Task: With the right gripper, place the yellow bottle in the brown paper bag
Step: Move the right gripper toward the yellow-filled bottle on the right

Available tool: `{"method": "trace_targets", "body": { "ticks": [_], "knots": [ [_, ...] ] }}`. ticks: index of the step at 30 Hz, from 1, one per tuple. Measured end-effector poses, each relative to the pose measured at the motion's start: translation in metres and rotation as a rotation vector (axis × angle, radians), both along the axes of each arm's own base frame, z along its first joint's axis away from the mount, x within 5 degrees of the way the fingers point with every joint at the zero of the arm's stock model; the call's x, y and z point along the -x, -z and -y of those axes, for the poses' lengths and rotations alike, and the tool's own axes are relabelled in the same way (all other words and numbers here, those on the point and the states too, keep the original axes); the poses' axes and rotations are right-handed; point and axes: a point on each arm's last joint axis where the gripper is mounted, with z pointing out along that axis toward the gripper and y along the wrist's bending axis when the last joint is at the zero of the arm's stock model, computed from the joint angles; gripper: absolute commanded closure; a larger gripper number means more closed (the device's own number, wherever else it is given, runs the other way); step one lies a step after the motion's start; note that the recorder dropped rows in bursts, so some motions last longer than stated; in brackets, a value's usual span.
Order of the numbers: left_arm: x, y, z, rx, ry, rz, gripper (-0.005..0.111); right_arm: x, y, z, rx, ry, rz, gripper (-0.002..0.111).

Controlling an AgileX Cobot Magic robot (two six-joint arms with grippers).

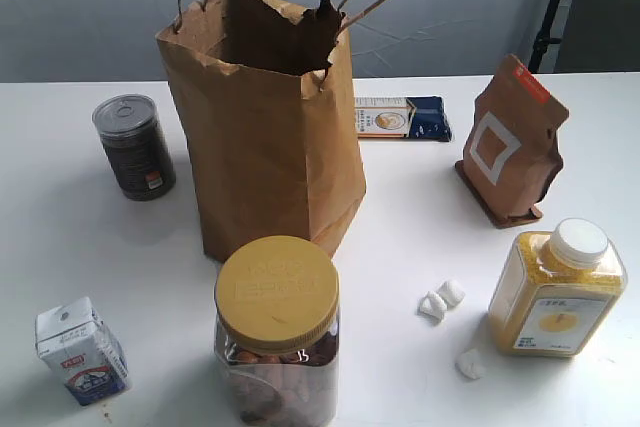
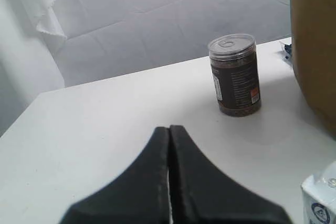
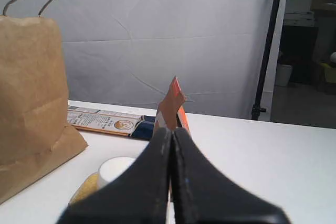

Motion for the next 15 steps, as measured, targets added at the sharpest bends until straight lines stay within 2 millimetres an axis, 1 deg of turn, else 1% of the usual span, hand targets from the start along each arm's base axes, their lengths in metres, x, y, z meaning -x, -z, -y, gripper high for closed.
{"method": "trace_targets", "body": {
  "ticks": [8,10,13,14,15],
  "knots": [
    [0.000,0.000,0.000,0.000,0.000,0.000,0.107,0.000,0.000,0.000,0.000,0.000,0.000,0.108],
    [0.000,0.000,0.000,0.000,0.000,0.000,0.107,0.000,0.000,0.000,-0.027,-0.001,-0.012,0.108],
    [0.000,0.000,0.000,0.000,0.000,0.000,0.107,0.000,0.001,0.000,-0.155,-0.003,-0.077,0.108],
    [0.000,0.000,0.000,0.000,0.000,0.000,0.107,0.001,-0.005,0.000,-0.257,-0.005,-0.134,0.108],
    [0.000,0.000,0.000,0.000,0.000,0.000,0.107,0.003,-0.017,0.000,-0.361,-0.008,-0.175,0.108]
  ]
}}
